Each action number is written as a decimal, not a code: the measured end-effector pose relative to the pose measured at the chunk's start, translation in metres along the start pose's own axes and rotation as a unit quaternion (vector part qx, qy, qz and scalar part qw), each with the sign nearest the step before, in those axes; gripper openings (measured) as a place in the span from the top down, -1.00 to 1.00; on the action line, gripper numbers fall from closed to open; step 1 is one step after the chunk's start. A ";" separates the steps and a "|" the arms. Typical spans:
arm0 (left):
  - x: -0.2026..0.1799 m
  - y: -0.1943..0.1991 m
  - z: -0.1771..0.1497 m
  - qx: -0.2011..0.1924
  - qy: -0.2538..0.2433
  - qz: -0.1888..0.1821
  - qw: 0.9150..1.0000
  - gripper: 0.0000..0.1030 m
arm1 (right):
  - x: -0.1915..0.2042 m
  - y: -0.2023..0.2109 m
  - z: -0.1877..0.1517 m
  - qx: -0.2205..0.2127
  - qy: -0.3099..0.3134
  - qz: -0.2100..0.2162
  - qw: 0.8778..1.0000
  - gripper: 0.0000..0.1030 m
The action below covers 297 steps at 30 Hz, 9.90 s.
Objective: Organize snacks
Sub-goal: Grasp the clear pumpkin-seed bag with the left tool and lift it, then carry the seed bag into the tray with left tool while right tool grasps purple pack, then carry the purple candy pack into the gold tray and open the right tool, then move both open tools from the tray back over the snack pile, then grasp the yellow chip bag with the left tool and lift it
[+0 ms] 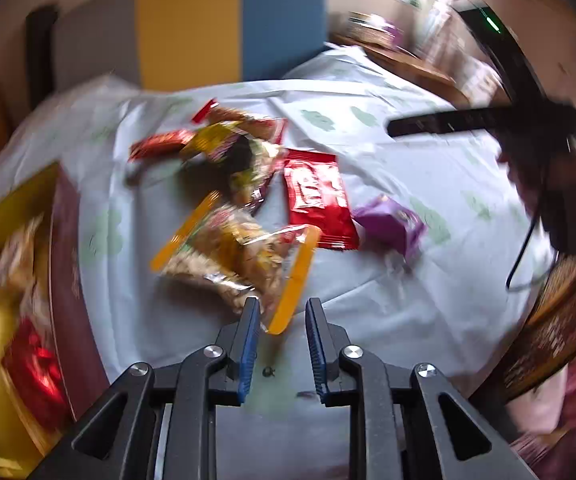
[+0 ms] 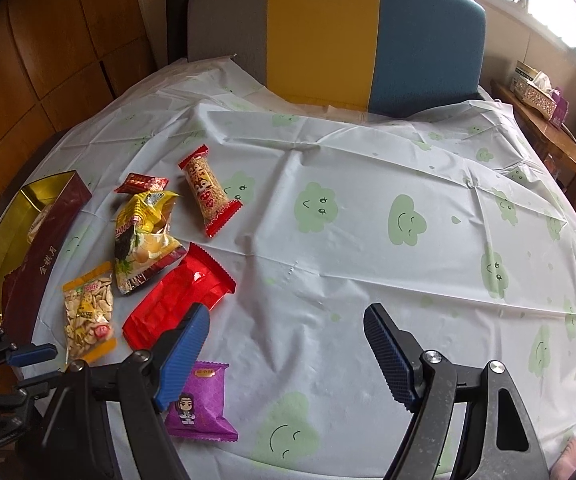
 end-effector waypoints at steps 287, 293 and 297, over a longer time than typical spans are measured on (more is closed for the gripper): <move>0.035 -0.103 0.106 0.022 0.189 0.010 0.982 0.43 | -0.044 0.006 0.009 -0.022 -0.001 -0.070 0.997 -0.67; 0.035 -0.080 0.080 0.045 0.160 -0.008 0.986 0.44 | -0.044 0.000 0.003 -0.007 0.012 -0.078 0.997 -0.67; 0.037 -0.062 0.061 0.057 0.158 -0.022 0.986 0.44 | -0.042 -0.003 0.000 0.000 0.021 -0.081 0.996 -0.67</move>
Point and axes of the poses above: each gripper's, at about its wrist camera, not at the fingertips, and y roughly against the way its jaws point, x to its left, z to its top, the point moved 9 cm from there along -y, roughly the way its jaws point, and after that the axes turned 7 degrees about -x, right-handed, at the moved point
